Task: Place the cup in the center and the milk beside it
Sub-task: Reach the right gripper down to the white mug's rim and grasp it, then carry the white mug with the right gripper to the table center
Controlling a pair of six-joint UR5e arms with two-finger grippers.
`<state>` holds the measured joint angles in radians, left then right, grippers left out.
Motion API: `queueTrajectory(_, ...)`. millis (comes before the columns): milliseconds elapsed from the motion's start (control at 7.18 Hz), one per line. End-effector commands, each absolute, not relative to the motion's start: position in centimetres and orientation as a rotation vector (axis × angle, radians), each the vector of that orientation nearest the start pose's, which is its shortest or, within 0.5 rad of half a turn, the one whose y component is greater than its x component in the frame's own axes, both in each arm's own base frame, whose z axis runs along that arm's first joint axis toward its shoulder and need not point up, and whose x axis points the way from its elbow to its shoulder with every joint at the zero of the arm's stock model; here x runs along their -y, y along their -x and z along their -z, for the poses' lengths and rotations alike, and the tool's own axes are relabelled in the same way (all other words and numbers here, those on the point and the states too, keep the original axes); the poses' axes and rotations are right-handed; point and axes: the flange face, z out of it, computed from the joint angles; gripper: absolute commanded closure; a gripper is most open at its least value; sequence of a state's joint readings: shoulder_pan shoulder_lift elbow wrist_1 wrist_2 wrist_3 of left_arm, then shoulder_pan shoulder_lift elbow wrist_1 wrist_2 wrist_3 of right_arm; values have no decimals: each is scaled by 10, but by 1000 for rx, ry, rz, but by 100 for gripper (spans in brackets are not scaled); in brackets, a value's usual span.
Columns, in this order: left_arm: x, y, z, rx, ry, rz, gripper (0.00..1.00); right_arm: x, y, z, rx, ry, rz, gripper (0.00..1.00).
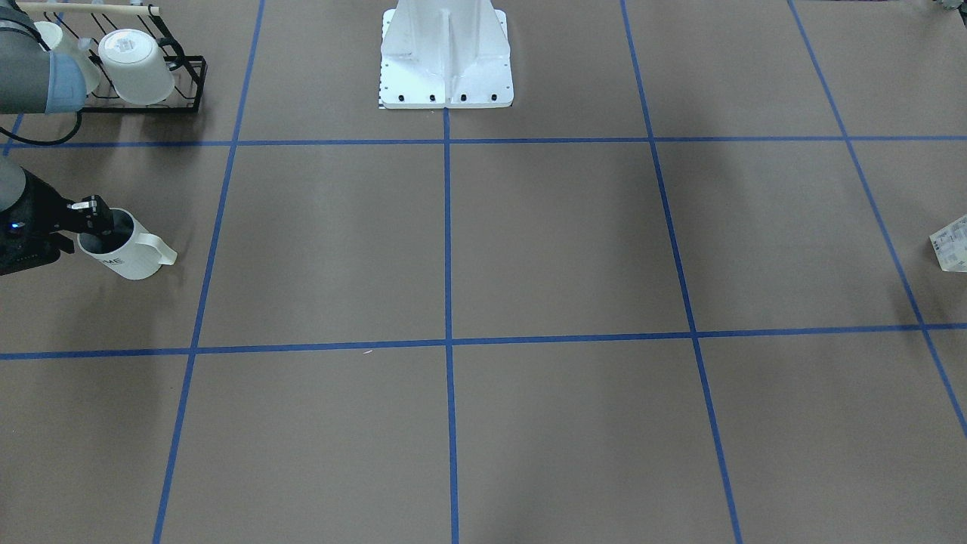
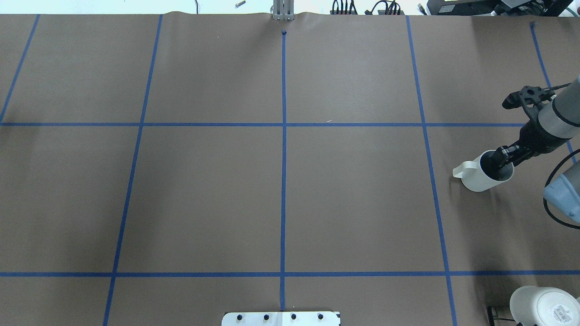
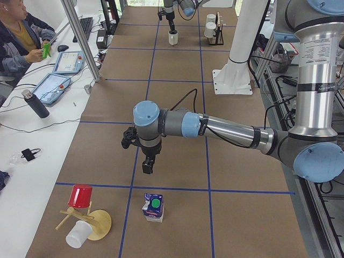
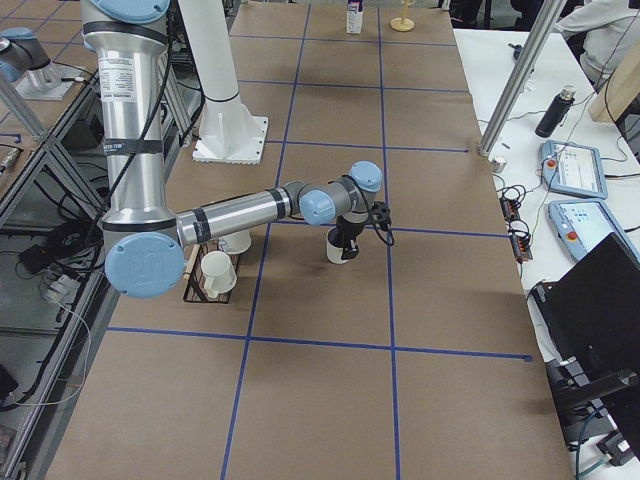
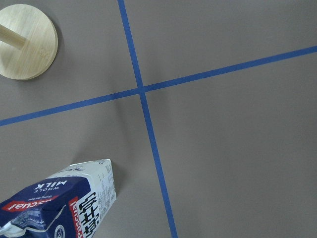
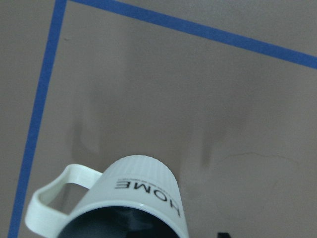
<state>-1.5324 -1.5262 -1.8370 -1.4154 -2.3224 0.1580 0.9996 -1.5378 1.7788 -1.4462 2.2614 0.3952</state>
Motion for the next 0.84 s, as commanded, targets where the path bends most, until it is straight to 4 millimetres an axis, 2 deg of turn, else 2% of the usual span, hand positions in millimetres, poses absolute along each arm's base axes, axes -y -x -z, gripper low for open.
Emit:
queueTrajectory(0, 470, 47, -566, -748, -111, -213, 1, 475, 223, -514, 781, -21, 305, 100)
queueTrajectory(139, 470, 48, -566, -747, -111, -211, 1, 484, 228, -484, 800, -78, 329, 100)
queueTrajectory(279, 470, 47, -566, -748, -112, -212, 1, 498, 247, -438, 830, -140, 368, 100)
queueTrajectory(418, 470, 47, -567, -748, -111, -213, 1, 515, 285, -387, 853, -175, 414, 100)
queueTrajectory(557, 470, 47, -567, -749, -109, -212, 1, 537, 337, -324, 846, -195, 458, 100)
queueTrajectory(697, 471, 47, -568, -747, -115, -215, 1, 562, 390, -279, 821, -221, 491, 100)
